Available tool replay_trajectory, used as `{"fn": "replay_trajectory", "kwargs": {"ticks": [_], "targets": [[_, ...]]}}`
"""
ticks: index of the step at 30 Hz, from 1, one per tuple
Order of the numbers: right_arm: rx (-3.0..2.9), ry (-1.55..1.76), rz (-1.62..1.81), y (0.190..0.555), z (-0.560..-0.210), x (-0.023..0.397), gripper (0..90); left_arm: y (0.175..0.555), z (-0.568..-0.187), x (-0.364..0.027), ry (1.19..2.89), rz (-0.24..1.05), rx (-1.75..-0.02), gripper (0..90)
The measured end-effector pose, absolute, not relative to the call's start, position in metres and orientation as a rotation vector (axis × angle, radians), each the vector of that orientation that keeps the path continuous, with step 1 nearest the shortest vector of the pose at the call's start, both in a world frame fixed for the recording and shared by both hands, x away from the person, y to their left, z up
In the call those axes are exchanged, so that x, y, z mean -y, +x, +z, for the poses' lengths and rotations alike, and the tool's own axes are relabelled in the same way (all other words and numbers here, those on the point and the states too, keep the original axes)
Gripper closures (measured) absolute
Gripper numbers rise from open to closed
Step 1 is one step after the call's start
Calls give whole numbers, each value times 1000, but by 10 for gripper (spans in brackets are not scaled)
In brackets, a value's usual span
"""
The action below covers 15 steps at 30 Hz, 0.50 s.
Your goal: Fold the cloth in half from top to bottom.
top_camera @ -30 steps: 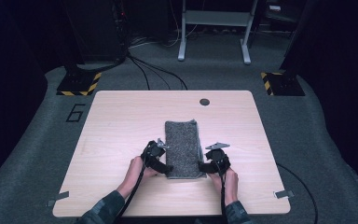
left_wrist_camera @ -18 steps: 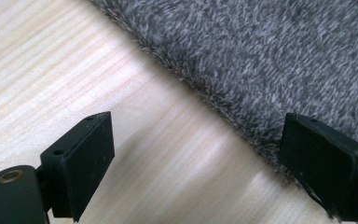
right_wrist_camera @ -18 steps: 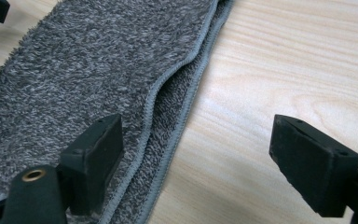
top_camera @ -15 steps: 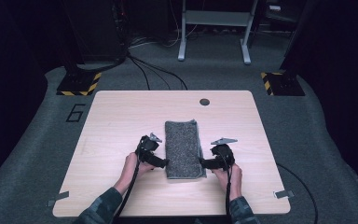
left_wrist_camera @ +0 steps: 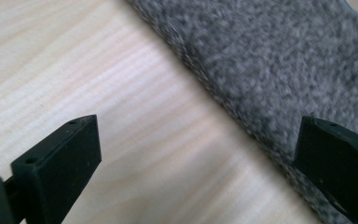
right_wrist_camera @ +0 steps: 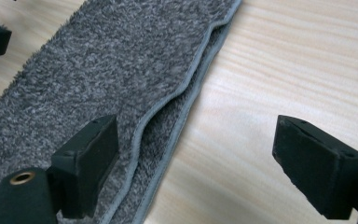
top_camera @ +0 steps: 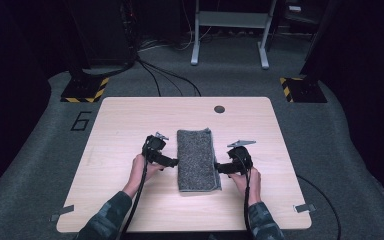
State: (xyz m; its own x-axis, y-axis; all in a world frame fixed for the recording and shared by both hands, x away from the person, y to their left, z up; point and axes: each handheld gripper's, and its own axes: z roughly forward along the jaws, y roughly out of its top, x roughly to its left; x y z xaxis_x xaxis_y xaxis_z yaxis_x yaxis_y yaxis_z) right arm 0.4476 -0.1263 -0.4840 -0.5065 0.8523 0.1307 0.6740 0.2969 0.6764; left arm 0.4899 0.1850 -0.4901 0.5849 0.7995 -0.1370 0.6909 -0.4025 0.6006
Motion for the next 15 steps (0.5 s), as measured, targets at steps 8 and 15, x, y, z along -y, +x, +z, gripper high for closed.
{"fn": "replay_trajectory", "kwargs": {"ticks": [8, 15], "targets": [[-2343, 1365, 1005, 467, -477, 124, 98, 508, -488, -188, 2150, 200, -1228, 1], [-2376, 1333, 990, 481, -476, 118, 80, 522, -490, -186, 2142, 191, -1240, 1]]}}
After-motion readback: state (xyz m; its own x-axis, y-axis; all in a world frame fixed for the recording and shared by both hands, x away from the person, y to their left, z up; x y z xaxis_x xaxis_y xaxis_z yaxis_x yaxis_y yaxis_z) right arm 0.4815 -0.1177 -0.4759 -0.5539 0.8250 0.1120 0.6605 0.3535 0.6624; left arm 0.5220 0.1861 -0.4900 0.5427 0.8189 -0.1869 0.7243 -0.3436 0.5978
